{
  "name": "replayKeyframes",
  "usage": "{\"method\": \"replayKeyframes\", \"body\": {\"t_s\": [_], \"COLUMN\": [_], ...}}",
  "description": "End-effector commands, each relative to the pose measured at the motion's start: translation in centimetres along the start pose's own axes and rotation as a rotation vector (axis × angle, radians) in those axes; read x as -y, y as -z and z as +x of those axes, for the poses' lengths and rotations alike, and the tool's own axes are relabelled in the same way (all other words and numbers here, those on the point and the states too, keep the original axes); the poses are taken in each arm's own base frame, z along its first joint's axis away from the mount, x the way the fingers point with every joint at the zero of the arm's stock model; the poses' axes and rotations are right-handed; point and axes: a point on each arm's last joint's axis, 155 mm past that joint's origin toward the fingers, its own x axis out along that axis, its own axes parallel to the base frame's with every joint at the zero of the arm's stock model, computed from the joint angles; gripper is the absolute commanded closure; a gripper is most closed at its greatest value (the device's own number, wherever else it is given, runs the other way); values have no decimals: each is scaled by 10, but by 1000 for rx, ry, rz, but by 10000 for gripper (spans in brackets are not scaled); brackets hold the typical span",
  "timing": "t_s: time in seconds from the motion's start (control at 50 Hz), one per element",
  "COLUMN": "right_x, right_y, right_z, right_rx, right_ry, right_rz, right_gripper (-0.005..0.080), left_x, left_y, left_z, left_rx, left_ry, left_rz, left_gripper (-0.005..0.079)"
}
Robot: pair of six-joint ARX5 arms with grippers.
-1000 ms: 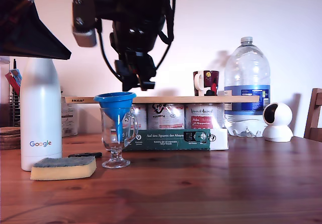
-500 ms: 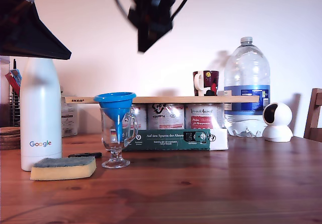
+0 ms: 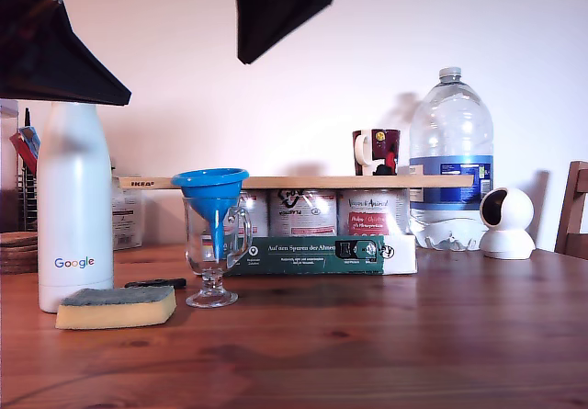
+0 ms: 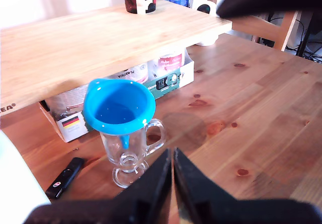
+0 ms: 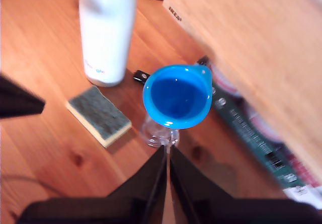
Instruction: Pick up the blue funnel and place it on the glass cup
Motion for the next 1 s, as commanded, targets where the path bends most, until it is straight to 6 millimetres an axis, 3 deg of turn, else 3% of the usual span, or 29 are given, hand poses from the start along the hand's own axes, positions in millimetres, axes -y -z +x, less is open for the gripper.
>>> {"method": "replayKeyframes", "body": {"t_s": [0.0,0.2,0.44,0.54,0.72,0.98], "right_x": [18,43,45,47,64,116], "right_y": [0,8,43,48,59,97], "right_z": [4,16,33,34,28,4], "right_rx": [13,46,22,39,55,89], "right_ry": [29,66,84,91,128,240], "right_rz": [55,135,153,166,194,331], "right_gripper": [757,757,757,757,757,757], "left_x": [0,-7,-21,-30,-50,-60], "left_y": [-2,-3,-6,-5,-4,-1], "left_z": [0,-1,-3,-4,-9,-12], "left_rx": [10,14,30,28,27,20], "left_ry": [-1,-21,-63,-90,-149,-169], "left_rz": [7,-5,-12,-20,-37,-67], "left_gripper": [766,766,766,766,766,766]}}
